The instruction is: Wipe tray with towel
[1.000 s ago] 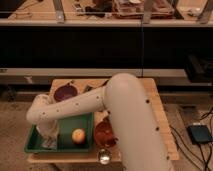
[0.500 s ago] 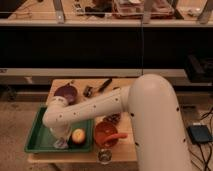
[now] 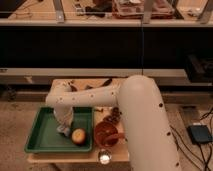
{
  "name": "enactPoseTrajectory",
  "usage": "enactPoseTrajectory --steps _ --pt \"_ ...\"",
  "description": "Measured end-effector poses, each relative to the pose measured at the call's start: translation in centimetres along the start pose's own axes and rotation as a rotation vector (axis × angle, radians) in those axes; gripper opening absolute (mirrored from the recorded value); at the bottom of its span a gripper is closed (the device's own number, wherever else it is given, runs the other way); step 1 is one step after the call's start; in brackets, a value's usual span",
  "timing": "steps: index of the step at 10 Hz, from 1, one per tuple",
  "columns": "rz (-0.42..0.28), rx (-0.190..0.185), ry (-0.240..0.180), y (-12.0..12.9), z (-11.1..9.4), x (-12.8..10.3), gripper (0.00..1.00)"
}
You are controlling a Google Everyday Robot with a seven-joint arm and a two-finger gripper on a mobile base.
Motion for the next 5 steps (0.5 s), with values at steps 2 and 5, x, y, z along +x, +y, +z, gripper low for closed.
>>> enactPoseTrajectory --steps 2,5 --pt "-0.009 -0.010 0.003 -1.5 0.5 1.7 0.00" --pt "-0.087 0.011 0.003 -6.2 0.7 0.7 0.00"
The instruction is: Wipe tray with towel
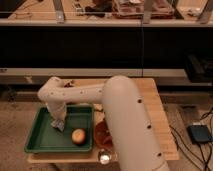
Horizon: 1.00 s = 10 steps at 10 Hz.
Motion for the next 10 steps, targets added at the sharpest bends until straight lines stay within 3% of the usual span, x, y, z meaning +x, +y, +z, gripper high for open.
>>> enactPoseTrajectory --steps 2,4,6,8,10 --pt "-0.080 0.015 -0.003 -3.6 -0.1 -1.2 0.00" --pt "-0.145 0.007 -0.018 -4.9 0.1 -3.8 0.00" --pt "-0.163 -0.005 -0.043 -4.2 0.5 -6.9 0.00" --pt "-0.144 -0.004 -0.068 -1.5 0.9 -10.2 0.00" --pt "-0.091 -0.006 -0.062 1.8 0.2 -11.2 0.00"
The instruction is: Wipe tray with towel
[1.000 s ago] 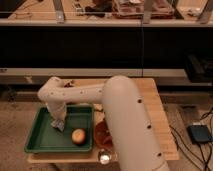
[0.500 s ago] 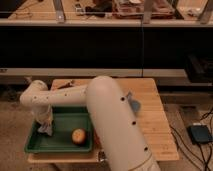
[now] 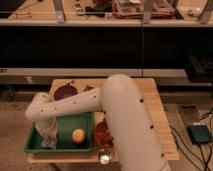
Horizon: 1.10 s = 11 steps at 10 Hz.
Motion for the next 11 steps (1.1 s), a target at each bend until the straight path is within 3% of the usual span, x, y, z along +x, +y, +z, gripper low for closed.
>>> enactPoseTrajectory --steps 2,4,8,11 --pt "0.066 0.002 0.029 2.9 -1.5 0.5 0.00" --pt "0.100 0.001 0.056 4.0 -2.8 3.1 0.00" --pt "0.134 -0.007 0.050 3.2 -2.0 9.9 0.00" --pt "0.103 -0.001 0.051 0.5 -1.3 11.8 0.00"
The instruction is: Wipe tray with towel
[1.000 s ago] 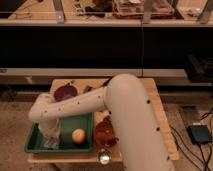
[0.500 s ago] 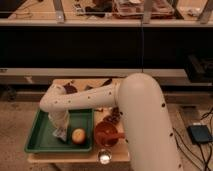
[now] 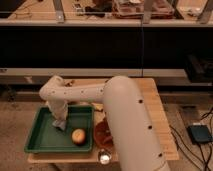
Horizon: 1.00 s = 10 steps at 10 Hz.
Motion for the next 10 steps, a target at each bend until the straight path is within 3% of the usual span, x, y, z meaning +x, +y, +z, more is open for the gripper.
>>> enactPoseTrajectory --steps 2,5,7,10 --pt "-0.072 0.018 0.001 -3.2 -0.4 -1.9 0.00" --pt "-0.128 0.031 -0.026 -3.7 0.4 -6.3 0.00" --pt "-0.127 0.033 -0.052 -2.2 1.1 -9.6 0.00" --pt "-0.052 0.048 -0.024 1.9 -0.1 -10.1 0.00"
